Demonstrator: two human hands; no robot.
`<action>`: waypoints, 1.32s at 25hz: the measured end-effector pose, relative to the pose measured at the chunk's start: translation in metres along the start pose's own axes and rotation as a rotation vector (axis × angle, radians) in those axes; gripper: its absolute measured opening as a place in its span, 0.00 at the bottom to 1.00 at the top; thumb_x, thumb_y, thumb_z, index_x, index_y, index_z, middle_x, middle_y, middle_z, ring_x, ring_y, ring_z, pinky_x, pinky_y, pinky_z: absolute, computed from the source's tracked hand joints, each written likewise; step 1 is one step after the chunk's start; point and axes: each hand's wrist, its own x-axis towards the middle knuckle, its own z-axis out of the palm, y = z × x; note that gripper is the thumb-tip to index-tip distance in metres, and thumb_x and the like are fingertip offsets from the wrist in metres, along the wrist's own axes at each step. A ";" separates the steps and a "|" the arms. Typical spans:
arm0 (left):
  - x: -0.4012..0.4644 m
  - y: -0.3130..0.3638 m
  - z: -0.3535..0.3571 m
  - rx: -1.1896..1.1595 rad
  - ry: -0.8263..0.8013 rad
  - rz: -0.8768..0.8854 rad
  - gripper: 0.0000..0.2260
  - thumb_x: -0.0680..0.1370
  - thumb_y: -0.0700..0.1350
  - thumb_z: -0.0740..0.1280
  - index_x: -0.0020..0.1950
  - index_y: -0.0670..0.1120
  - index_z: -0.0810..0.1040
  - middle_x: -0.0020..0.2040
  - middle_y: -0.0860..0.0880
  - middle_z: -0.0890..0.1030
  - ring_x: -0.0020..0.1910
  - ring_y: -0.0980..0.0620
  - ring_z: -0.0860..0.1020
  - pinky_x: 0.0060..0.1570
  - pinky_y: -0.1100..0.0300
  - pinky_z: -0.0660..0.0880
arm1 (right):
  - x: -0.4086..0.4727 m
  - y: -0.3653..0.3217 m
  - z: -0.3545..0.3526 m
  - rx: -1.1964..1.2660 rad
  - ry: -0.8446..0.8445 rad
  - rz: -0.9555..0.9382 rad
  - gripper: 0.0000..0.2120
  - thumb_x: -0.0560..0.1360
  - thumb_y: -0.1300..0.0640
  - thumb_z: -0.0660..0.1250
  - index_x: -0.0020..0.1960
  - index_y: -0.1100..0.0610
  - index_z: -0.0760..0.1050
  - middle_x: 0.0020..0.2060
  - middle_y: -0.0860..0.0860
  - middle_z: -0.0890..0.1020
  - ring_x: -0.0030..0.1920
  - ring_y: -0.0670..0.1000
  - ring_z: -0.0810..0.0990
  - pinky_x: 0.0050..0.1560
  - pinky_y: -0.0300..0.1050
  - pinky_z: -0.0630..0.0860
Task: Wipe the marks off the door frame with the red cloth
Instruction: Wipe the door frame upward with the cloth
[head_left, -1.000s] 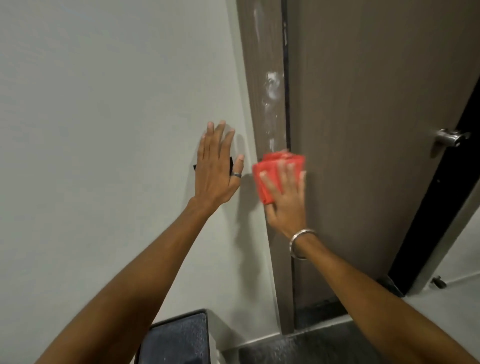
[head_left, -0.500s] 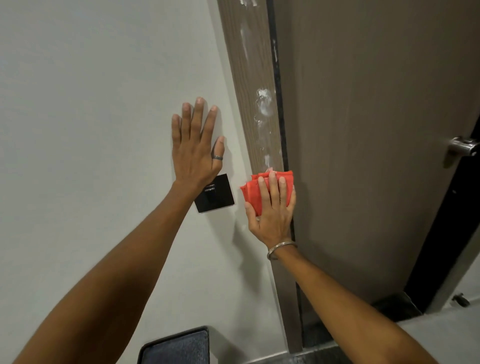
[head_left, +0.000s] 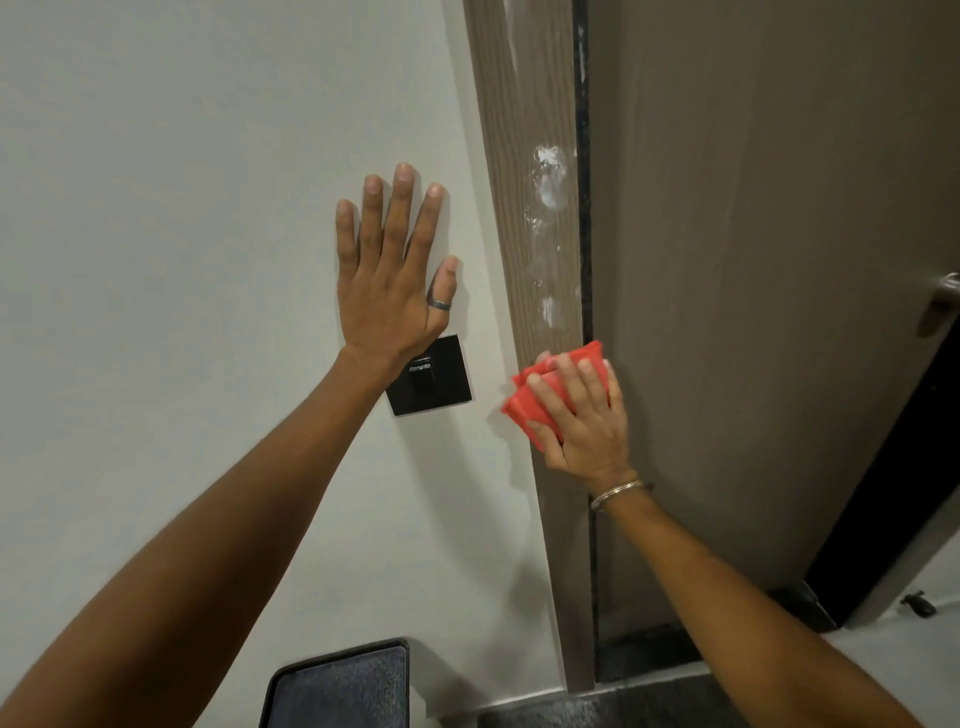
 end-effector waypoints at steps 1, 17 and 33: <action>0.000 0.000 0.000 0.004 -0.004 -0.002 0.30 0.85 0.58 0.56 0.85 0.48 0.56 0.83 0.40 0.63 0.81 0.38 0.57 0.82 0.48 0.34 | 0.008 -0.008 -0.002 0.044 -0.003 0.144 0.31 0.83 0.37 0.58 0.83 0.46 0.56 0.84 0.51 0.54 0.87 0.54 0.46 0.86 0.60 0.46; 0.003 -0.001 -0.010 -0.047 -0.035 0.033 0.31 0.86 0.60 0.55 0.86 0.49 0.52 0.84 0.40 0.61 0.83 0.38 0.56 0.82 0.47 0.35 | 0.051 0.017 -0.016 -0.207 -0.072 -0.554 0.31 0.85 0.42 0.60 0.84 0.49 0.56 0.86 0.52 0.51 0.87 0.57 0.46 0.85 0.65 0.46; -0.005 -0.013 -0.019 -0.084 -0.111 0.115 0.32 0.85 0.60 0.55 0.86 0.51 0.51 0.86 0.43 0.54 0.85 0.43 0.47 0.83 0.44 0.40 | 0.151 0.045 -0.049 -0.169 -0.080 -0.947 0.28 0.84 0.43 0.62 0.81 0.51 0.66 0.80 0.53 0.70 0.82 0.56 0.64 0.84 0.61 0.53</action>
